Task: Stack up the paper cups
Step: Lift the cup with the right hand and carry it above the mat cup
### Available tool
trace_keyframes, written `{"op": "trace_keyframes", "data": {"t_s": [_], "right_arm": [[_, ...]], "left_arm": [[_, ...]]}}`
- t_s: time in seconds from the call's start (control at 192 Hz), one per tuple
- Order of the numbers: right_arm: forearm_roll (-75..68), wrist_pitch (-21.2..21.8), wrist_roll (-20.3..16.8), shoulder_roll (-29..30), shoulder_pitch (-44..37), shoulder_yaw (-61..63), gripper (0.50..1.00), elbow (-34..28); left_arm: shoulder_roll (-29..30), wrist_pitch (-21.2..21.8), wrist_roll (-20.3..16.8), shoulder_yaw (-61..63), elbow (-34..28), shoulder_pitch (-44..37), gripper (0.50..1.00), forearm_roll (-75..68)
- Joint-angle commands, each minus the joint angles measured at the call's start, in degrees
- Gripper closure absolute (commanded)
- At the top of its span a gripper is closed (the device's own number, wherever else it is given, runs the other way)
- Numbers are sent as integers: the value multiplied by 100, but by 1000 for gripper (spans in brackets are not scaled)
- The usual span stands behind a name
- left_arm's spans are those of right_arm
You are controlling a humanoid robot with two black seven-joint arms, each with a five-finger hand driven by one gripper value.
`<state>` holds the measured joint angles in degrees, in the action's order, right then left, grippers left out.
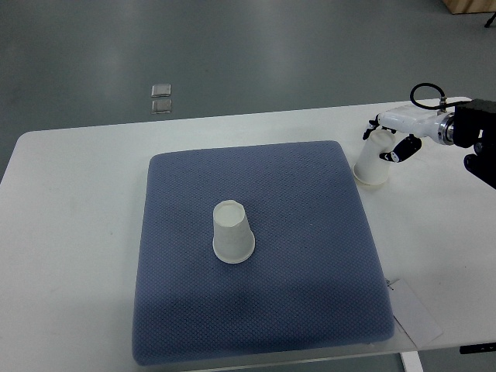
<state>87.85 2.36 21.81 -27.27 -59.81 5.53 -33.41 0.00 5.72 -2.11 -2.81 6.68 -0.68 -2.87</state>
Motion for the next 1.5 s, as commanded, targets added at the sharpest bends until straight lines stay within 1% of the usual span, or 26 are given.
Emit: {"op": "trace_keyframes", "data": {"t_s": [0.0,0.094,0.099,0.157,0.209,0.214,0.271,0.365,0.433,0.444,0.543,0.668,0.726,0.783,0.914,0.992,1.196,1.237,1.331,1.493], "right_arm": [[-31,1,77,-59,-136,18,924,-17],[-48,1,112,-121,-215,27,924,-43],[-74,10,156,-225,-346,53,924,-104],[-101,45,218,-297,-531,62,922,-192],[-101,45,218,-297,-532,62,922,-192],[-118,149,279,-358,-775,80,922,-358],[-180,291,323,-429,-1015,115,924,-588],[-365,475,323,-745,-1428,124,930,-1124],[-479,616,323,-877,-1797,124,946,-1589],[-479,616,323,-877,-1797,124,946,-1590],[-558,818,323,-973,-2175,141,957,-2292],[-760,1012,306,-1009,-2421,212,959,-3066],[-865,1187,288,-1009,-2535,273,961,-3417],[-980,1372,288,-1000,-2588,379,961,-3637],[-1094,1916,288,-895,-2579,713,957,-3963],[-1103,2084,288,-693,-2571,827,957,-4130],[-1103,2224,227,-209,-2509,827,961,-4244],[-1094,2216,209,-77,-2483,818,963,-4244],[-1068,2172,25,125,-2439,818,961,-4244],[-901,2154,-19,301,-2342,757,961,-4244]], "left_arm": [[0,-1,0,0,0,-2,500,-3],[0,-1,0,0,0,-2,500,-3],[0,-1,0,0,0,-2,500,-3],[0,-1,0,0,0,-2,500,-3],[0,-1,0,0,0,-2,500,-3],[0,-1,0,0,0,7,500,-3],[0,-1,0,0,0,-2,500,-3],[0,-1,0,0,0,7,500,-3],[0,-1,0,0,0,-2,500,-3],[0,-1,0,0,0,-2,500,-3],[0,-1,0,0,0,-2,500,6],[0,-1,0,0,0,7,500,-3],[0,-1,0,0,0,-2,500,-3],[0,-1,0,0,0,-2,500,6],[0,-1,0,0,0,7,500,6],[0,-1,0,0,0,7,500,6],[0,-1,0,0,0,7,500,6],[0,-1,0,0,0,-2,500,6],[0,-1,0,0,0,-2,500,-3],[0,-1,0,0,0,7,500,6]]}}
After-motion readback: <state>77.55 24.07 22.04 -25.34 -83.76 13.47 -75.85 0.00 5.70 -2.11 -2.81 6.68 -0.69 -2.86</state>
